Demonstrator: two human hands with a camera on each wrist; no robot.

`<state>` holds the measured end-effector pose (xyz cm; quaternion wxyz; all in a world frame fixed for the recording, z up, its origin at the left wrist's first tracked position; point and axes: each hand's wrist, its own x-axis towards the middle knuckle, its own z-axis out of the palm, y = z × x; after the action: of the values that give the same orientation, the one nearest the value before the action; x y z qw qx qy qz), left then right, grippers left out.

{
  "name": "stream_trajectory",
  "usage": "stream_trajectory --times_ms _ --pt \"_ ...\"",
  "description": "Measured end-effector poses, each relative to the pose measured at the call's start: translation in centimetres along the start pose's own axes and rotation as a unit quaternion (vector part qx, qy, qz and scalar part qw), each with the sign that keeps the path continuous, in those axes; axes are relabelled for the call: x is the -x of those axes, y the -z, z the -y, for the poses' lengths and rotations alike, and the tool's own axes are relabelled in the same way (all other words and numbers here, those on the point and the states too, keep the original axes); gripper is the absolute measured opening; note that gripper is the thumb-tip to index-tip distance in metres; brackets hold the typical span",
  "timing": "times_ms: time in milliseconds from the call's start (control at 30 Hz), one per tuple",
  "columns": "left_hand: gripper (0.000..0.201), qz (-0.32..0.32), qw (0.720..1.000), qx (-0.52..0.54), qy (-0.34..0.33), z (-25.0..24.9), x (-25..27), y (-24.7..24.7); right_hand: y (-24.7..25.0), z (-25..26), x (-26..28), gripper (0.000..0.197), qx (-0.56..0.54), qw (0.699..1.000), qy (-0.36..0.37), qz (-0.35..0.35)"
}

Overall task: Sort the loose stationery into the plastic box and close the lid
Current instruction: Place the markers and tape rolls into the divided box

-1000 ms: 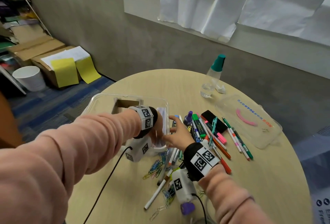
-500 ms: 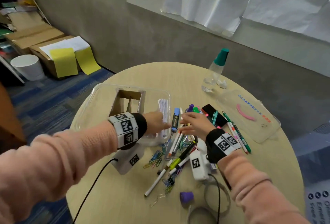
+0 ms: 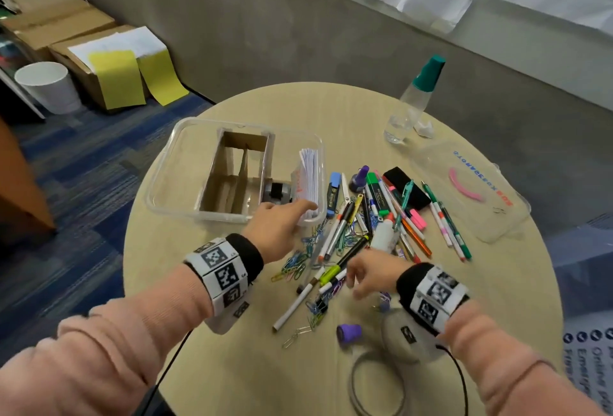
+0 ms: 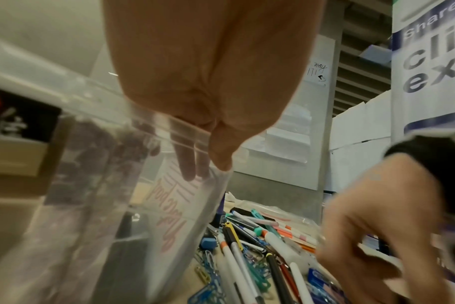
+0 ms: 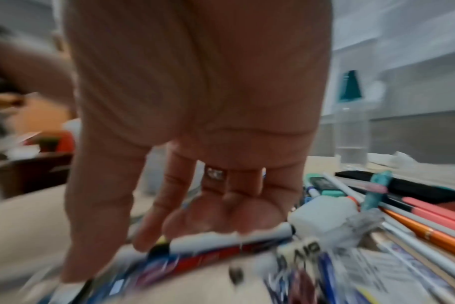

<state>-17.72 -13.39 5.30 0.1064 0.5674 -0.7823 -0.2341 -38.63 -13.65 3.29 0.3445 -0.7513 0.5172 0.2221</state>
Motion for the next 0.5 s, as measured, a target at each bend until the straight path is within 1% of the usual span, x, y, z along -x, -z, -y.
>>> stream_trajectory --times_ms 67,133,233,300,333,367,400,433,467,500 --pt "0.055 -0.008 1.000 -0.002 0.010 -0.2 -0.6 -0.1 -2.7 0.2 0.1 0.023 0.131 0.991 0.012 0.004" --pt "0.058 -0.013 1.000 -0.002 0.014 -0.3 -1.0 -0.2 -4.8 0.2 0.4 0.026 0.190 0.981 0.026 -0.015" --pt "0.056 -0.027 1.000 -0.011 0.008 -0.2 -1.1 -0.5 -6.1 0.2 0.5 0.024 0.199 0.978 0.057 -0.022" --pt "0.050 -0.040 0.999 -0.023 -0.003 -0.1 -0.9 -0.7 -6.0 -0.2 0.6 0.023 0.167 0.983 0.067 -0.045" --pt "0.048 -0.044 0.999 -0.029 -0.009 -0.1 -0.8 -0.8 -5.5 -0.5 0.6 0.021 0.131 0.987 0.069 -0.054" --pt "0.047 -0.045 0.998 -0.032 -0.013 0.0 -0.7 -0.8 -4.7 -0.9 0.7 0.015 0.063 0.994 0.068 -0.064" --pt "0.048 -0.046 0.998 -0.030 -0.013 0.0 -0.7 -0.8 -3.7 -1.3 0.9 0.006 -0.036 0.994 0.067 -0.076" --pt "0.051 -0.044 0.999 -0.022 -0.010 0.0 -0.7 -0.7 -2.4 -1.5 1.3 0.006 -0.148 0.983 0.065 -0.093" --pt "0.055 -0.041 0.999 -0.012 -0.005 -0.1 -0.8 -0.6 -1.1 -1.8 1.5 0.013 -0.252 0.958 0.062 -0.118" --pt "0.059 -0.037 0.999 -0.002 0.001 -0.2 -1.0 -0.4 0.1 -2.0 1.6 0.016 -0.328 0.931 0.056 -0.154"
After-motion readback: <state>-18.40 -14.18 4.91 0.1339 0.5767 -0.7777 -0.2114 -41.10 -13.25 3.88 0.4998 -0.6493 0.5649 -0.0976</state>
